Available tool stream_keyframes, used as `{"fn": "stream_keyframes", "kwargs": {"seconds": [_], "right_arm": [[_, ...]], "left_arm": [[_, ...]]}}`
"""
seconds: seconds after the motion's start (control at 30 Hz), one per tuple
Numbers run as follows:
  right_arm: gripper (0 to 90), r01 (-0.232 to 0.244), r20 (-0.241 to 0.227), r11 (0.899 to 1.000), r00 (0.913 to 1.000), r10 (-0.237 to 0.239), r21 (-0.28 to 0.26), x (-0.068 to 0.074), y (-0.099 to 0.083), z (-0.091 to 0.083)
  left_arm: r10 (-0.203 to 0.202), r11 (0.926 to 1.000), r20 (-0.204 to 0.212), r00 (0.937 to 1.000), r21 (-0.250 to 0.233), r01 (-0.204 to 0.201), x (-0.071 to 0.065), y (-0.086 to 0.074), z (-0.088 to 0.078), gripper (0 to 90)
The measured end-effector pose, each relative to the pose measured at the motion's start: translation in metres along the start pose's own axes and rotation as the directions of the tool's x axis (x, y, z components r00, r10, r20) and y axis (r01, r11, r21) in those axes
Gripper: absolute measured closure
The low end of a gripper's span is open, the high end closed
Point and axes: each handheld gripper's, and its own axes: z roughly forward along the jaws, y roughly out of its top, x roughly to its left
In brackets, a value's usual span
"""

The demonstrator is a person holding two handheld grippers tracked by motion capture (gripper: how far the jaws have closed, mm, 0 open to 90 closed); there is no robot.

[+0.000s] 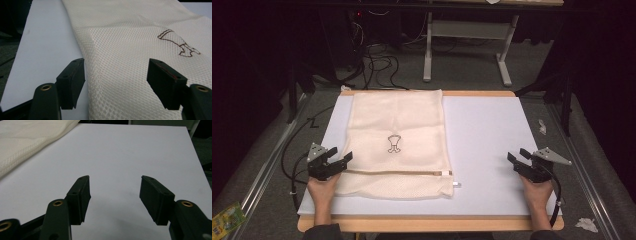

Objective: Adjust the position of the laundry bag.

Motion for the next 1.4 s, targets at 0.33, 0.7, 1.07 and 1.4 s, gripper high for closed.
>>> {"fn": "stream_keyframes", "kwargs": {"seconds": [0.33, 0.7, 1.07, 1.4], "right_arm": [[43.8, 0.012, -0.002, 1.000, 0.9999, -0.012, 0.028, 0.0008, 0.0010, 0.0028], [43.2, 0.010, 0.009, 0.999, 0.9999, -0.010, 0.054, 0.0012, 0.0018, 0.0049], [44.2, -0.026, 0.025, 0.998, 0.9994, 0.024, 0.054, -0.0017, 0.0021, 0.0051], [49.6, -0.035, 0.034, 0.997, 0.9989, 0.033, 0.065, -0.0018, 0.0038, 0.0059]], "left_arm": [[-0.013, 0.9999, 0.006, 0.9999, -0.002, 0.013, 0.0011, -0.0002, -0.0002, 30.2], [-0.008, 1.0000, 0.010, 0.9999, 0.003, 0.008, 0.0010, 0.0001, 0.0000, 29.8], [-0.022, 0.9998, 0.026, 0.9994, 0.005, 0.022, 0.0030, 0.0004, 0.0002, 27.3], [-0.038, 0.9985, 0.047, 0.9982, 0.041, 0.036, 0.0056, 0.0028, 0.0034, 23.7]]}}
